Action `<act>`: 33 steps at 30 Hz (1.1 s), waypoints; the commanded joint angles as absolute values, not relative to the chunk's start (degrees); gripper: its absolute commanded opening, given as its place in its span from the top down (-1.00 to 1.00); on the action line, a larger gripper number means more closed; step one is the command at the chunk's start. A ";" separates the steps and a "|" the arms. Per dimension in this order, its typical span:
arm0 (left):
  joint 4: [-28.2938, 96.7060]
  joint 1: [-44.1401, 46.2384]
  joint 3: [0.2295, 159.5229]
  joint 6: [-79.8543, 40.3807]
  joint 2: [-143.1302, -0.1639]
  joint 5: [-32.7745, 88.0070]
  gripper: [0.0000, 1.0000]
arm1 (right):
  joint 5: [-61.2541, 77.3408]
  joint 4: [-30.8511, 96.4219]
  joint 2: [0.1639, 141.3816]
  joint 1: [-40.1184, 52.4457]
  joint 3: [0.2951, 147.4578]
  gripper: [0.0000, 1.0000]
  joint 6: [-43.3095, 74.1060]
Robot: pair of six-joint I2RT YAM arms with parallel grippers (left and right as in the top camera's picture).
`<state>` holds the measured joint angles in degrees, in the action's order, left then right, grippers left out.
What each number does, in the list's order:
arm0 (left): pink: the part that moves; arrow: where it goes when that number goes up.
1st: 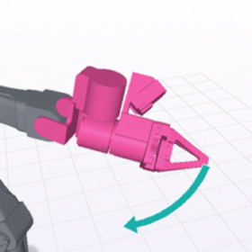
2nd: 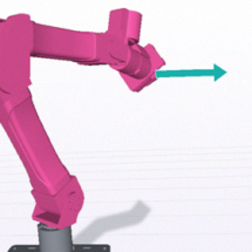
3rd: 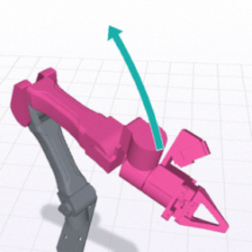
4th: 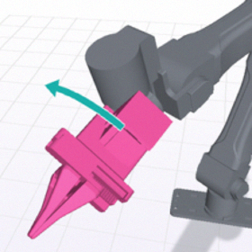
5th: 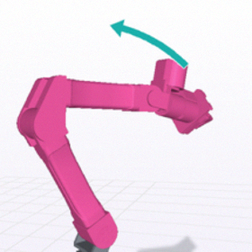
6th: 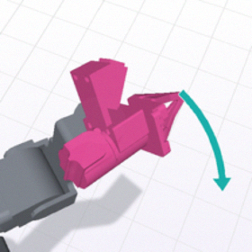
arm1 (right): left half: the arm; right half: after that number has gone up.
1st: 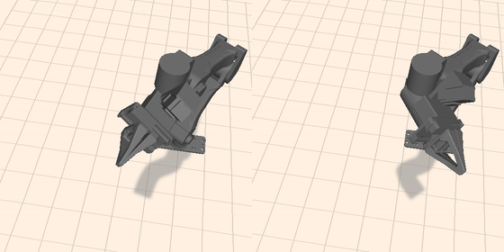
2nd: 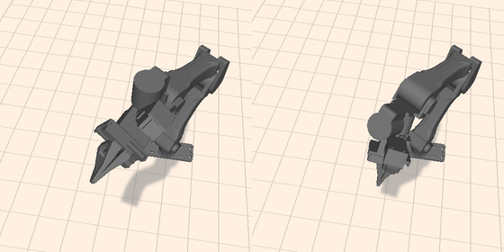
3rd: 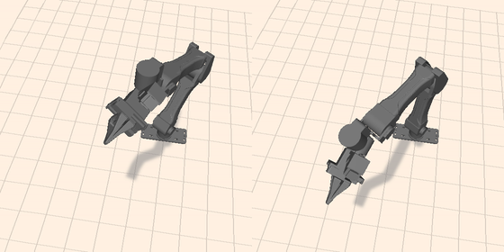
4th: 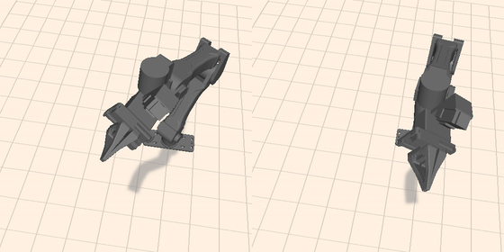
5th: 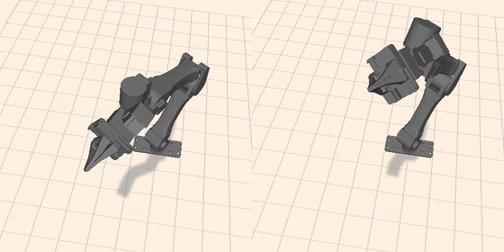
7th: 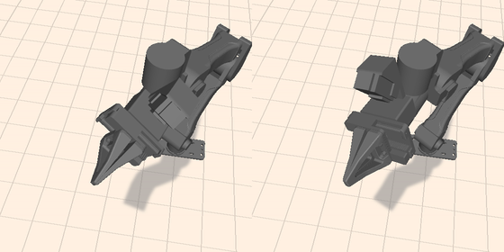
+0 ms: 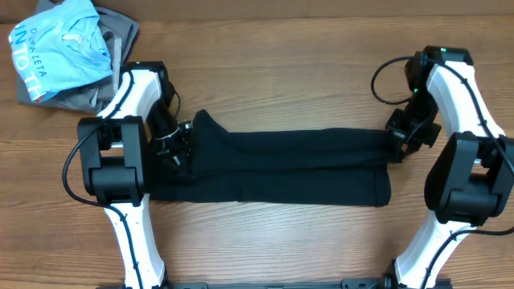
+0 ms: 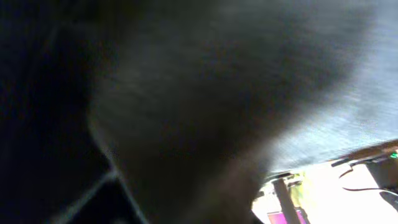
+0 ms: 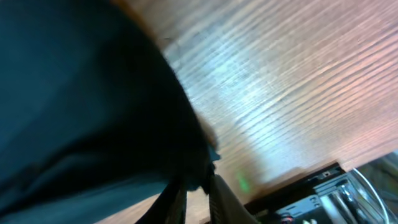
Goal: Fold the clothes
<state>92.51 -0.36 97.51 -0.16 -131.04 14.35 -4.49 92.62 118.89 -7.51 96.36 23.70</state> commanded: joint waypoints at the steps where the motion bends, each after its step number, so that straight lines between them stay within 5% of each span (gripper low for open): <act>1: 93.38 -0.12 96.38 -4.45 -130.37 7.51 0.57 | -6.50 91.39 117.01 -8.54 94.02 0.68 24.10; 6: 94.04 -0.12 96.62 -6.98 -130.37 5.02 0.47 | -6.66 91.09 117.01 -10.13 93.76 0.20 24.08; 8: 94.43 -0.08 97.45 -9.08 -130.17 4.45 0.85 | -6.66 90.72 117.01 -10.85 93.76 0.15 24.08; 14: 94.04 1.19 101.58 -10.55 -124.07 3.84 0.84 | -6.66 89.82 117.01 -11.75 93.82 0.13 24.05; 16: 92.55 1.58 102.89 -10.55 -121.23 3.64 0.59 | -6.61 89.06 117.01 -11.75 93.82 0.07 24.05; 19: 87.61 2.33 103.26 -10.31 -117.12 4.71 -0.92 | -6.39 87.85 117.01 -11.75 93.82 -0.20 24.03; 33: 75.37 2.59 103.24 -3.31 -127.63 7.77 -1.00 | -6.39 86.72 117.01 -11.68 93.82 -0.30 24.01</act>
<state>75.18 2.44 103.04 -5.93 -123.59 6.87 -6.22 86.96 118.87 -11.62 93.95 23.94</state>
